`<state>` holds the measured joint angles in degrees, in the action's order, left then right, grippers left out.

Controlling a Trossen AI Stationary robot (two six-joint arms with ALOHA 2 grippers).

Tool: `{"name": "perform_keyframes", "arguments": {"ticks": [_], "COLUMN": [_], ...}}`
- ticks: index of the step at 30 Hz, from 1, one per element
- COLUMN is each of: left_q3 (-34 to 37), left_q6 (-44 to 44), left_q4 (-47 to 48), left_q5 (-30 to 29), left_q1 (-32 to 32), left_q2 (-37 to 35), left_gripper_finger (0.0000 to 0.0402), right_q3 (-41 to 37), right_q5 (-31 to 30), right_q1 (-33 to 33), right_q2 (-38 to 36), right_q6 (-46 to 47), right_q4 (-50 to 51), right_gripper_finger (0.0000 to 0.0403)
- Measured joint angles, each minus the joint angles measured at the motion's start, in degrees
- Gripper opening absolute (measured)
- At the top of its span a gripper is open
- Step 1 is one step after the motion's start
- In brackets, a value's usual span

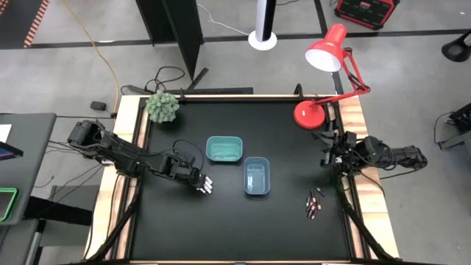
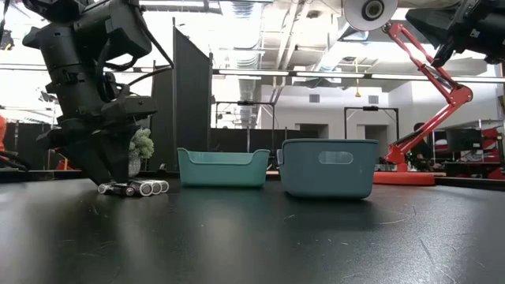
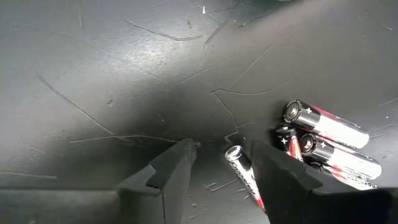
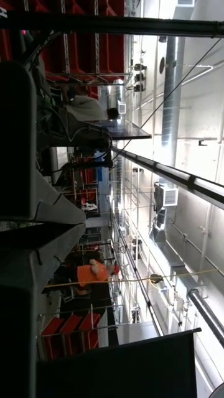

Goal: Sort batteries
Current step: Put the silver battery into the light blue bin

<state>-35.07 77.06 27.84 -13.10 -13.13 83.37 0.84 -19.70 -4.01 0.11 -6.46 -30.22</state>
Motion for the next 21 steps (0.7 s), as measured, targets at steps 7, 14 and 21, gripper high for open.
{"name": "perform_keyframes", "arguments": {"ticks": [7,14,21], "left_q3": [0.1,-0.8,-0.9], "left_q6": [0.0,0.2,2.2], "left_q4": [-0.5,-0.9,-1.0], "left_q5": [1.6,4.0,4.6], "left_q1": [0.0,-0.4,-1.9], "left_q2": [0.0,0.0,0.0], "left_gripper_finger": [0.0162,0.0162,0.0163], "right_q3": [0.0,0.0,0.0], "right_q5": [0.0,0.0,0.0], "right_q1": [0.0,0.0,0.0], "right_q2": [0.0,0.0,0.0], "right_q6": [0.0,0.0,0.0], "right_q4": [0.0,0.0,0.0], "right_gripper_finger": [0.0028,0.0028,0.0028]}}
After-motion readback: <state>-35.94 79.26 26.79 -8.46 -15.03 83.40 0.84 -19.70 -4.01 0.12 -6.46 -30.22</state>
